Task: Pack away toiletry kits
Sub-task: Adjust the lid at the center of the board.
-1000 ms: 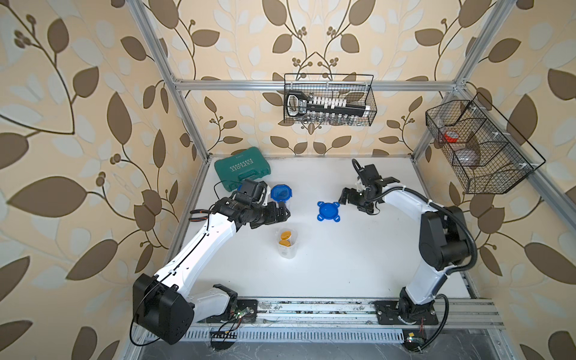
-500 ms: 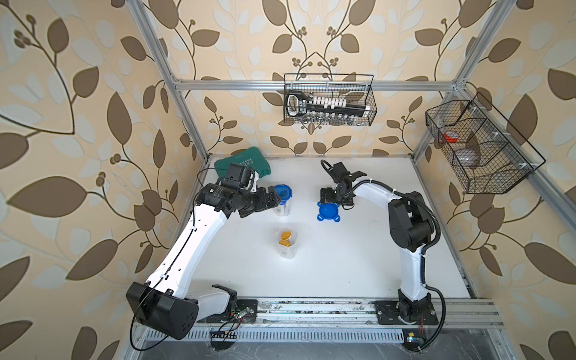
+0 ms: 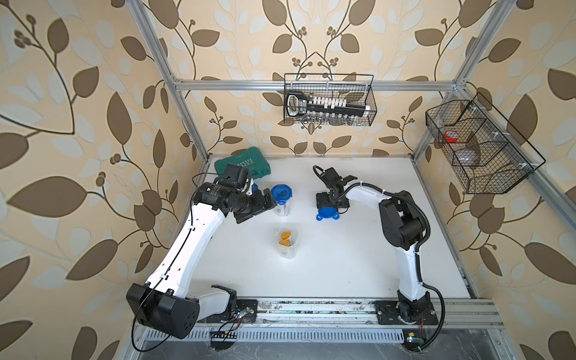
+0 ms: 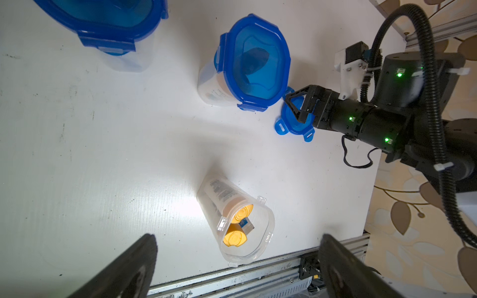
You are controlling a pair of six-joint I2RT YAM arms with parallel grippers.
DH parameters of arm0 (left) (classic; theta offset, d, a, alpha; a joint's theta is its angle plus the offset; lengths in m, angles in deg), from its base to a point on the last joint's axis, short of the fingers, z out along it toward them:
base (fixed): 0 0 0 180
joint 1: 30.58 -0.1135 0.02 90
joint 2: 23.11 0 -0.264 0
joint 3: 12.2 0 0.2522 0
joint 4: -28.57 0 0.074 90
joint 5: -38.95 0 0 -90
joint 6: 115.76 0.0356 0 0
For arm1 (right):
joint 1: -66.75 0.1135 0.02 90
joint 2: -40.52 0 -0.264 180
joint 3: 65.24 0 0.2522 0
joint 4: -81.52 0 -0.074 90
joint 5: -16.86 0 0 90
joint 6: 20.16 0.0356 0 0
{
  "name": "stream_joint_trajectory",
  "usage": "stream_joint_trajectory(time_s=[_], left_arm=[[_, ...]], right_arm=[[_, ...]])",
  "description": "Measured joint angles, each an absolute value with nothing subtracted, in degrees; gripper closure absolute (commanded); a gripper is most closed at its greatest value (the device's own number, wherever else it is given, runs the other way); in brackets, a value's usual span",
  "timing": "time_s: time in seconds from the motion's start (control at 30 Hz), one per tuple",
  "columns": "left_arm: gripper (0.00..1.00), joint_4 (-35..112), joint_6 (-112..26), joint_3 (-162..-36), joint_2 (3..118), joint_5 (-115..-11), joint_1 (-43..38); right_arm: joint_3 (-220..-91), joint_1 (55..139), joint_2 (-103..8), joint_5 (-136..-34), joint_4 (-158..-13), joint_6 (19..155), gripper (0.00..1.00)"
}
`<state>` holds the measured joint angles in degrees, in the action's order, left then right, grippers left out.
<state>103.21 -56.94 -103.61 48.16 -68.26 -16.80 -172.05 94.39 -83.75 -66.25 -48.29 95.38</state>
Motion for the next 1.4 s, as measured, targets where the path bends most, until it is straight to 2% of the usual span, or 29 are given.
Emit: stream_joint_trajectory(time_s=[0.37,0.8,1.17,1.4], left_arm=[[0.01,103.08,-58.84,-103.48,44.03,-68.09,-16.8],[0.01,102.95,-59.21,-101.58,36.64,-66.95,-16.8],[0.01,99.54,-60.33,-98.17,32.46,-66.93,-16.8],[0.01,100.83,-60.22,-98.89,32.35,-65.16,-16.8]], right_arm=[[-170.57,95.79,-83.55,-65.63,-50.65,93.29,0.01],[-162.63,95.74,-78.31,-66.33,-52.36,92.94,0.08],[-152.49,95.59,-70.13,-67.78,-48.38,91.84,0.07],[-149.1,95.59,-67.01,-68.28,-45.23,91.3,0.01]])
